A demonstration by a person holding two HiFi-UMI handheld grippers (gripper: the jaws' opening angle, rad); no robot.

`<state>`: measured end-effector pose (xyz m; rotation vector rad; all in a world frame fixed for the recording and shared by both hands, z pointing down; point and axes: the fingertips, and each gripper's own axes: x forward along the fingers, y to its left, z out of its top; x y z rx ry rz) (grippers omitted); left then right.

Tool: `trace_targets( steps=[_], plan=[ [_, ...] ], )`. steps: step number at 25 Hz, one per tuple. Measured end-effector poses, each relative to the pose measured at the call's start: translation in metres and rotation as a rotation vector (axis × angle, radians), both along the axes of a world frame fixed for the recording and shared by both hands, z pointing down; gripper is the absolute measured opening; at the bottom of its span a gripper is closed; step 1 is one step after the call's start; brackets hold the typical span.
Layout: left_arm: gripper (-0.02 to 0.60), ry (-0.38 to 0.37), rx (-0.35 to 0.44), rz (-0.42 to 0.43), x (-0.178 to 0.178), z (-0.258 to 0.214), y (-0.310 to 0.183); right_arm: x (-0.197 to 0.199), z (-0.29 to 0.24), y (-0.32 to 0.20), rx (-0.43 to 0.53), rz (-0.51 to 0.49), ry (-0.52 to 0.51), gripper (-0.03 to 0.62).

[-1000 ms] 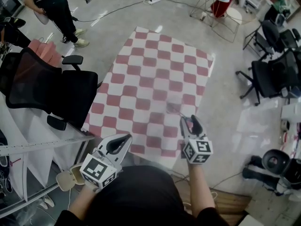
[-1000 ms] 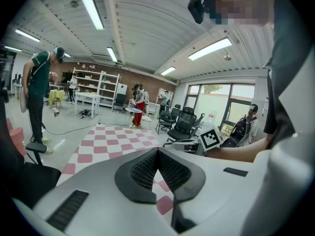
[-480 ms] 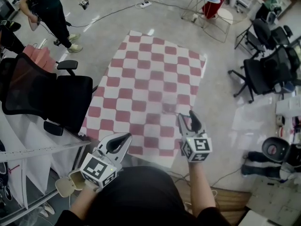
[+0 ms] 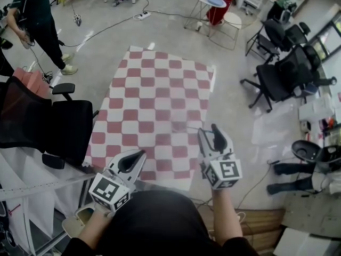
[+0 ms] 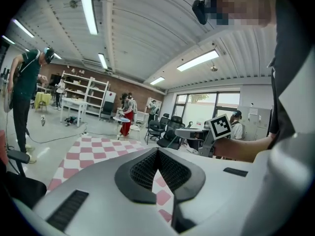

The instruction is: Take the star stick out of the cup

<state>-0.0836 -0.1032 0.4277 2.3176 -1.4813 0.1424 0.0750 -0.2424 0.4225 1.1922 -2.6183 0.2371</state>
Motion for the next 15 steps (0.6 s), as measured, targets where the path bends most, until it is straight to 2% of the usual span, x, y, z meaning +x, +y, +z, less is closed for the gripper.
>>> trace_targets(
  steps=[7, 15],
  plan=[
    [0.04, 0.023, 0.05, 0.064, 0.008, -0.012, -0.011, 0.019, -0.055, 0.022, 0.092, 0.027, -0.023, 0.204],
    [0.04, 0.034, 0.071, 0.161, 0.022, -0.015, -0.023, 0.048, -0.07, 0.058, 0.105, 0.118, -0.015, 0.202]
  ],
)
